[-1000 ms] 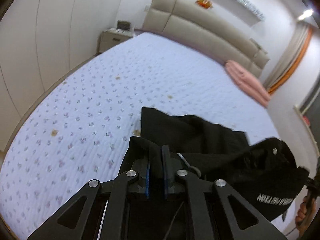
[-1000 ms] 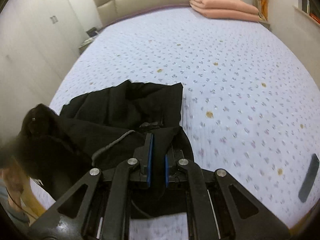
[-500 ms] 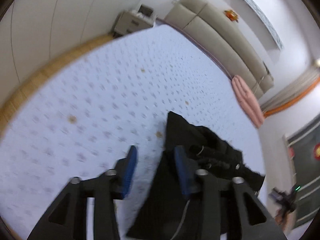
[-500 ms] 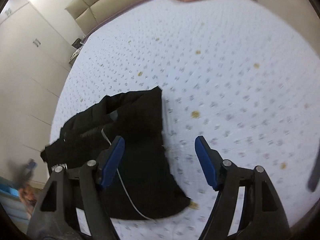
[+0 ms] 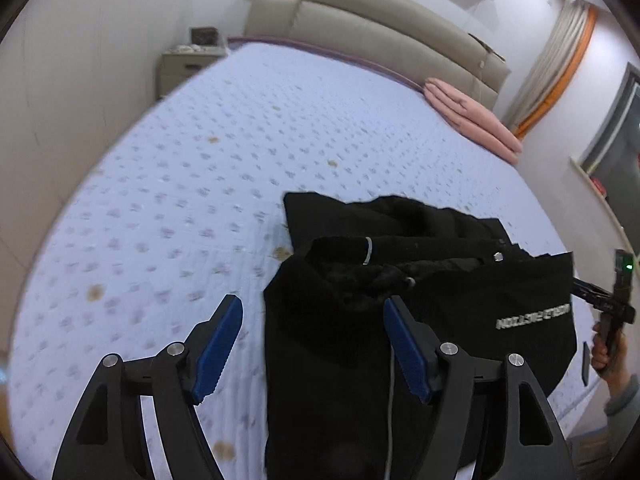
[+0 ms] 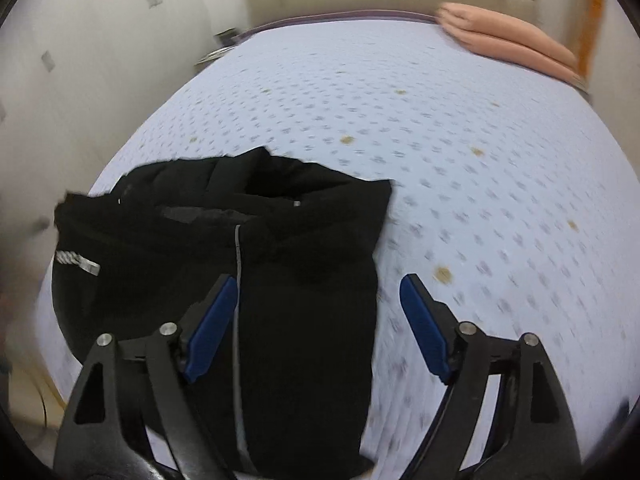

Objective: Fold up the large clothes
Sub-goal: 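Flip the hanging jacket over with both grippers and lay it back side up, then open both grippers to release the jacket hem onto the quilt, then move both grippers over the lettered jacket back to its hem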

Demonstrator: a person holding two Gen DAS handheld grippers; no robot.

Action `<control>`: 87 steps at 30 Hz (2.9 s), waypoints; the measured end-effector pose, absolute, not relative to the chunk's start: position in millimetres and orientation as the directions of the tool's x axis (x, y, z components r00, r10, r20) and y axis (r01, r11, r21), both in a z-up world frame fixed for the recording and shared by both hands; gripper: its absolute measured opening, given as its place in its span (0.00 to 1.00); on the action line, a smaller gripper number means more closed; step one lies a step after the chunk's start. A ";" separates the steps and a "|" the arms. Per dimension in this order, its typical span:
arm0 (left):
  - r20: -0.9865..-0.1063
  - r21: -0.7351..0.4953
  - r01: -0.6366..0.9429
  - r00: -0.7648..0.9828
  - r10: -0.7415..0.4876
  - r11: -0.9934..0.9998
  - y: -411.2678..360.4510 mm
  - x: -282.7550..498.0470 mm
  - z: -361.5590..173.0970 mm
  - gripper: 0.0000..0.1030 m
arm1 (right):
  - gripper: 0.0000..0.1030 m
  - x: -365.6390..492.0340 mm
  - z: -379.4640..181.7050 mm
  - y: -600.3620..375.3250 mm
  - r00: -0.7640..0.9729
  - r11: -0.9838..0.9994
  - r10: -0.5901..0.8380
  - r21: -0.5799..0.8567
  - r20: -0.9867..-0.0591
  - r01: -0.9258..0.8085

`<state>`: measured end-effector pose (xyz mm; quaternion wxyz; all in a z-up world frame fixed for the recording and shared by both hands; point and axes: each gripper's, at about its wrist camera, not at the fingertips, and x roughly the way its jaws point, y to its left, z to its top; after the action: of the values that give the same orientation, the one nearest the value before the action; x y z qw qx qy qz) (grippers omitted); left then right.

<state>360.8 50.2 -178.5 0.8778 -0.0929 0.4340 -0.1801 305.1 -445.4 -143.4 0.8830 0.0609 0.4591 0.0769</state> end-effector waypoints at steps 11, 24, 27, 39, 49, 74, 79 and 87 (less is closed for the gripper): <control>-0.799 -0.430 0.278 0.326 -0.506 0.859 32.7 408.9 -222.4 0.75 | 0.81 359.6 -175.7 -458.5 0.426 0.944 0.329 0.309 -0.843 -0.118; -0.766 -0.402 0.167 0.477 -0.431 0.900 44.1 388.7 -159.5 0.08 | 0.07 321.4 -84.4 -440.1 0.522 0.997 0.064 0.034 -0.850 -0.066; -0.718 -0.413 0.188 0.535 -0.445 0.891 49.2 398.3 -107.9 0.07 | 0.07 332.1 -41.2 -440.1 0.583 0.999 0.014 -0.018 -0.812 -0.050; -0.857 -0.265 0.093 0.434 -0.279 0.960 -10.0 567.7 -177.6 0.08 | 0.09 507.5 -167.7 -460.0 0.350 0.987 -0.135 -0.092 -0.927 0.135; -0.933 -0.169 0.087 0.306 -0.188 0.982 -27.0 596.9 -256.4 0.18 | 0.20 512.3 -242.1 -457.2 0.238 0.984 -0.099 -0.059 -0.966 0.169; -0.855 -0.232 0.254 0.407 -0.321 0.939 -130.8 434.2 -147.2 0.31 | 0.56 388.2 -130.7 -363.9 0.362 0.989 0.121 0.143 -0.924 0.036; -0.879 -0.051 0.338 0.432 -0.203 0.940 -182.4 412.2 -195.5 0.39 | 0.55 397.2 -185.8 -343.5 0.300 0.999 0.052 0.051 -0.953 -0.012; -0.890 0.023 0.269 0.445 -0.103 0.963 -196.2 432.5 -220.8 0.41 | 0.60 410.9 -215.7 -359.9 0.277 0.994 0.091 0.103 -0.956 0.031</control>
<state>432.5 -196.2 -220.8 0.8461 0.0807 0.5153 -0.1101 410.9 -359.9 -215.7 0.7976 0.0505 0.6008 0.0187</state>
